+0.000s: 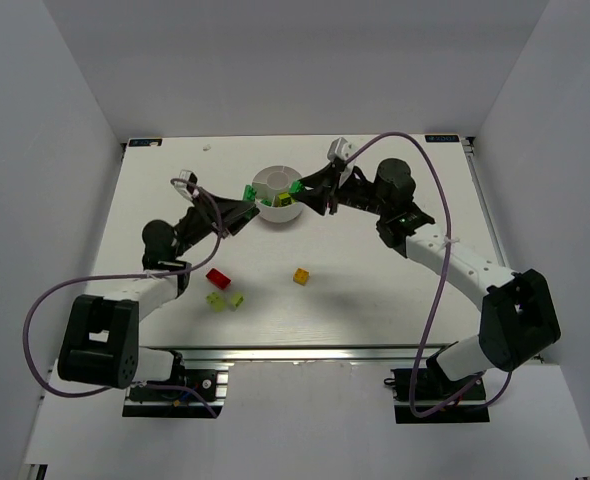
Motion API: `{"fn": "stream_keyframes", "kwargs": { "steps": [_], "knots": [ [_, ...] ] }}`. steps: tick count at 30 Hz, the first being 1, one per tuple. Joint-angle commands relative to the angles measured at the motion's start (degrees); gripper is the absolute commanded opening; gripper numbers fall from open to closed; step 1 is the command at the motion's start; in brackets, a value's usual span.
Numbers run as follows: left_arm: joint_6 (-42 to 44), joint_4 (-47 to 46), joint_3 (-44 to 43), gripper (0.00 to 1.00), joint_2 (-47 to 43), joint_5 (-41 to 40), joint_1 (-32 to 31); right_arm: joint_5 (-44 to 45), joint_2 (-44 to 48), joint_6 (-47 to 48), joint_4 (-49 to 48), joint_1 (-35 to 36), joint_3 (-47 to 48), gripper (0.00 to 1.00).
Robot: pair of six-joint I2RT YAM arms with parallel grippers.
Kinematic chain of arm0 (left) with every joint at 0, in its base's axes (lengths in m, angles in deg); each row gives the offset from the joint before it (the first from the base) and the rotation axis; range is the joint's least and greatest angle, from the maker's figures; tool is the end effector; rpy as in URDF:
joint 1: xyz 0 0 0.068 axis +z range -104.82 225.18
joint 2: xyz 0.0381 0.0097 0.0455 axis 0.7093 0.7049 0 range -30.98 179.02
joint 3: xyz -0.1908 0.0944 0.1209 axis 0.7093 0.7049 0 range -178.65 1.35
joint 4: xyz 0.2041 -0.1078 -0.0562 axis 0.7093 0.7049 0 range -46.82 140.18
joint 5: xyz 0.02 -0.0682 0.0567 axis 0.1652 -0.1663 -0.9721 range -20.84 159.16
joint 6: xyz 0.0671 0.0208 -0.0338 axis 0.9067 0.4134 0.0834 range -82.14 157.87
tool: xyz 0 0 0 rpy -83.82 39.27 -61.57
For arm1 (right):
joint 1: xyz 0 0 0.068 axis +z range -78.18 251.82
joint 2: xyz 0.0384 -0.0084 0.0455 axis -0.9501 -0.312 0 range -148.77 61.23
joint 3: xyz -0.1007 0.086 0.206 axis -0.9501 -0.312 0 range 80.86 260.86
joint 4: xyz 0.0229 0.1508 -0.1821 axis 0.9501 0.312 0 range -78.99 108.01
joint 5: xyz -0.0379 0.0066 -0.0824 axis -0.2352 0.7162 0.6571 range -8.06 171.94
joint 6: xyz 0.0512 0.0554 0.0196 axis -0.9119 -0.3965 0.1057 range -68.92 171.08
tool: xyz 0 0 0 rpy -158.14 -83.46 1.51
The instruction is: Sort the legos into containers by color
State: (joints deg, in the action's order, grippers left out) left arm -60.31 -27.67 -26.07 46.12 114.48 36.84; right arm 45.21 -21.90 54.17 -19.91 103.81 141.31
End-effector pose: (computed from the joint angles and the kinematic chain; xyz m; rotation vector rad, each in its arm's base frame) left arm 0.2582 -0.0858 0.2578 -0.3836 1.5912 -1.9841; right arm 0.2702 0.2156 0.3359 -0.9437 1.1856 0.8627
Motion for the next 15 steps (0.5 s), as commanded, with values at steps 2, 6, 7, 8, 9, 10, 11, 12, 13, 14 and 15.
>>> {"fn": "stream_keyframes", "kwargs": {
  "steps": [2,6,7,8,9,10,11,12,13,14,15],
  "knots": [
    [34.80,43.52,-15.68,0.18,-4.07,-1.17,0.17,2.01,-1.15,6.39,6.39,0.09,2.66,0.00],
    [34.03,51.86,-20.30,0.18,0.67,-3.74,0.25,2.01,-1.68,8.16,7.71,0.09,2.57,0.00],
    [32.18,51.26,-20.04,0.18,2.25,-4.10,0.17,2.01,-1.86,8.24,7.71,0.09,2.49,0.00],
    [30.25,49.34,-19.61,0.18,2.87,-4.53,0.16,2.01,-1.86,8.25,7.71,0.09,2.31,0.00],
    [26.14,47.84,-18.56,0.18,3.49,-5.32,0.25,2.19,-1.77,8.25,7.63,0.09,2.13,0.00],
    [23.84,45.99,-17.94,0.19,4.54,-5.59,0.25,2.28,-1.60,8.33,7.45,0.01,1.96,0.00],
    [21.55,41.89,-17.32,0.19,5.16,-5.85,0.17,2.36,-1.51,8.33,7.28,0.00,1.78,0.00],
    [17.35,40.45,-16.97,0.21,5.77,-5.94,0.25,2.37,-1.33,8.42,7.27,0.00,1.43,0.00],
    [15.75,39.40,-17.05,0.21,6.39,-6.12,0.25,2.37,-1.16,8.68,7.19,-0.08,1.26,0.00],
    [13.64,37.64,-17.49,0.21,7.96,-6.21,0.17,2.45,-1.07,8.77,7.19,-0.08,1.17,0.00],
    [13.01,37.54,-18.10,0.21,8.67,-6.12,0.16,2.45,-1.07,8.77,7.10,-0.17,0.90,0.00]
  ]
}}
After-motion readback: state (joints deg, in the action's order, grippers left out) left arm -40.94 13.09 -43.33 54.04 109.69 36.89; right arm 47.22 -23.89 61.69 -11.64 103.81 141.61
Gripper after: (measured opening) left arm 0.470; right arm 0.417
